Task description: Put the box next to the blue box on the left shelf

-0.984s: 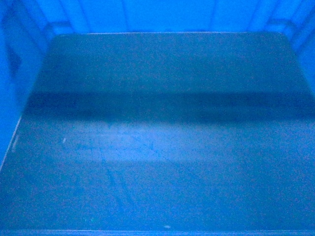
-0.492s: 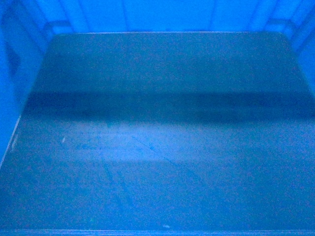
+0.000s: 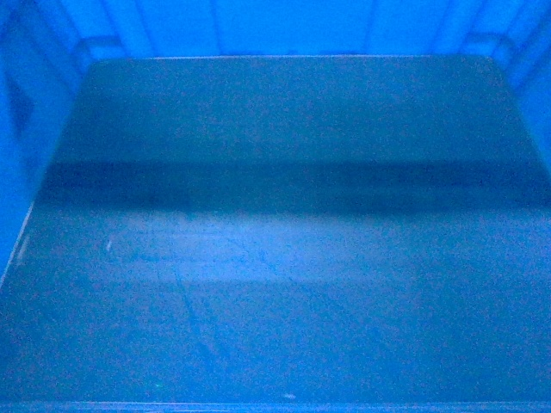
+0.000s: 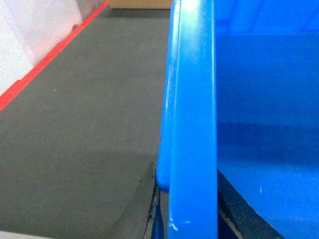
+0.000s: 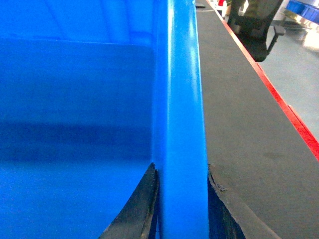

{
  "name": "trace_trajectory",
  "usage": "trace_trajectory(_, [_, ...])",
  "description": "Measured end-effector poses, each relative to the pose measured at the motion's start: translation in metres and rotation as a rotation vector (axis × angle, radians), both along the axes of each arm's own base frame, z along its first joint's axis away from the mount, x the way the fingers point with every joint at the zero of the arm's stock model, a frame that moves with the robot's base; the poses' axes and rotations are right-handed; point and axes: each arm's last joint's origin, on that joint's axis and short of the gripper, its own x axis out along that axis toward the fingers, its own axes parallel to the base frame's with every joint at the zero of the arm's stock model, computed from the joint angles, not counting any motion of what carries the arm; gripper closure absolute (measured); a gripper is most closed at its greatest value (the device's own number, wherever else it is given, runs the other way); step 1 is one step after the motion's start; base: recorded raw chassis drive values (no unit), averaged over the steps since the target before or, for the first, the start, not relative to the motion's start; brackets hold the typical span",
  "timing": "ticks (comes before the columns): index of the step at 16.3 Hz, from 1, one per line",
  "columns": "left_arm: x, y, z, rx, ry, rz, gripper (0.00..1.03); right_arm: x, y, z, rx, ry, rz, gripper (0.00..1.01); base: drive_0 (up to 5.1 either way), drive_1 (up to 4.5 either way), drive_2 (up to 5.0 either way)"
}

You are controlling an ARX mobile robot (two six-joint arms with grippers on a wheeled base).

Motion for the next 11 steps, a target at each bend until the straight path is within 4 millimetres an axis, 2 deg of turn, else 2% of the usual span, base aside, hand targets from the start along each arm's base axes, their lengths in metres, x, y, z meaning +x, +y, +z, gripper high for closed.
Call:
trace_trajectory(6, [0.0,0.0,0.0,-0.001,0.0,0.0,0.85,-0.0001,-0.0001,0.0,0.0,0.0,-0.001,0.8,0.0,0.0,0.0])
trace_trajectory(11, [0.0,0.0,0.0,0.0,0.0,0.0,0.85,-0.0001,0.0,0.0001,0.0,0.0,-0.001,0.8,-1.5,-1.55,-1.5])
